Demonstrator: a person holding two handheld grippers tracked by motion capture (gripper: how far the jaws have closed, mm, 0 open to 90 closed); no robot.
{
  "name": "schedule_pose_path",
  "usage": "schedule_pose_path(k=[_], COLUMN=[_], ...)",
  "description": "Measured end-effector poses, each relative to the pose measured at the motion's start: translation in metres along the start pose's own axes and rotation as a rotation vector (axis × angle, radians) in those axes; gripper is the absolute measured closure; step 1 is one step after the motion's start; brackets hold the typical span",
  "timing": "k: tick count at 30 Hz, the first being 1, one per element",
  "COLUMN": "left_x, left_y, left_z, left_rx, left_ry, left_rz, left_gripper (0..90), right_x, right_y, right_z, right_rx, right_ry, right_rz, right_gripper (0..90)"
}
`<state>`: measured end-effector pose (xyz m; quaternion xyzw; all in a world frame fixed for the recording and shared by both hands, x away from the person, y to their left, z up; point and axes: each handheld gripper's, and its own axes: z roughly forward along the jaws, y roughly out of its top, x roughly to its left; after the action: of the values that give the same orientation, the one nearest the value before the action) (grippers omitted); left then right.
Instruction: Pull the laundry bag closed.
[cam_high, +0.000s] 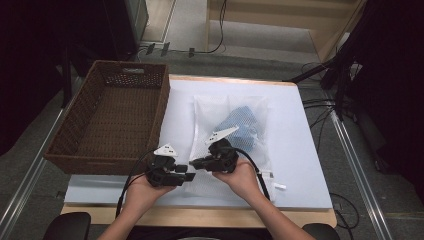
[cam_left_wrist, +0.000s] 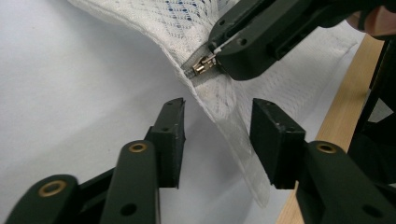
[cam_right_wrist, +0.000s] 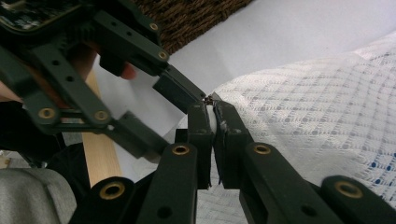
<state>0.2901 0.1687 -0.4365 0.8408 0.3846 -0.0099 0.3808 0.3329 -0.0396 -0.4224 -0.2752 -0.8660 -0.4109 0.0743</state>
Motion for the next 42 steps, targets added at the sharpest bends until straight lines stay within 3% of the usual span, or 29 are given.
schedule_pose_path(k=[6, 12, 17, 26, 33, 39, 42], left_x=[0.002, 0.008, 0.009, 0.004, 0.003, 0.001, 0.000], left_y=[0.007, 0.016, 0.019, 0.024, 0.024, 0.023, 0.022], left_z=[0.007, 0.009, 0.012, 0.014, 0.015, 0.016, 0.017], left_rx=[0.022, 0.054, 0.059, 0.053, 0.072, 0.078, 0.082], left_ry=[-0.022, -0.013, -0.024, -0.033, -0.026, -0.011, 0.000], left_rz=[0.004, 0.010, 0.004, 0.033, 0.048, 0.047, 0.054], left_gripper=[66.3, 70.5, 73.9, 77.6, 86.4, 87.6, 87.6], right_x=[0.001, 0.000, -0.001, -0.002, 0.000, -0.003, -0.002], right_y=[-0.001, -0.001, -0.001, -0.001, -0.001, -0.003, -0.003], right_z=[-0.005, -0.013, -0.017, -0.018, -0.015, -0.014, -0.013], right_rx=[-0.009, -0.027, -0.025, -0.011, 0.006, -0.004, 0.007], right_ry=[0.008, 0.023, 0.032, 0.042, 0.044, 0.060, 0.047], right_rz=[0.006, 0.015, 0.015, 0.011, 0.000, 0.035, 0.026], right_gripper=[88.0, 88.0, 88.0, 88.0, 87.9, 87.4, 88.0])
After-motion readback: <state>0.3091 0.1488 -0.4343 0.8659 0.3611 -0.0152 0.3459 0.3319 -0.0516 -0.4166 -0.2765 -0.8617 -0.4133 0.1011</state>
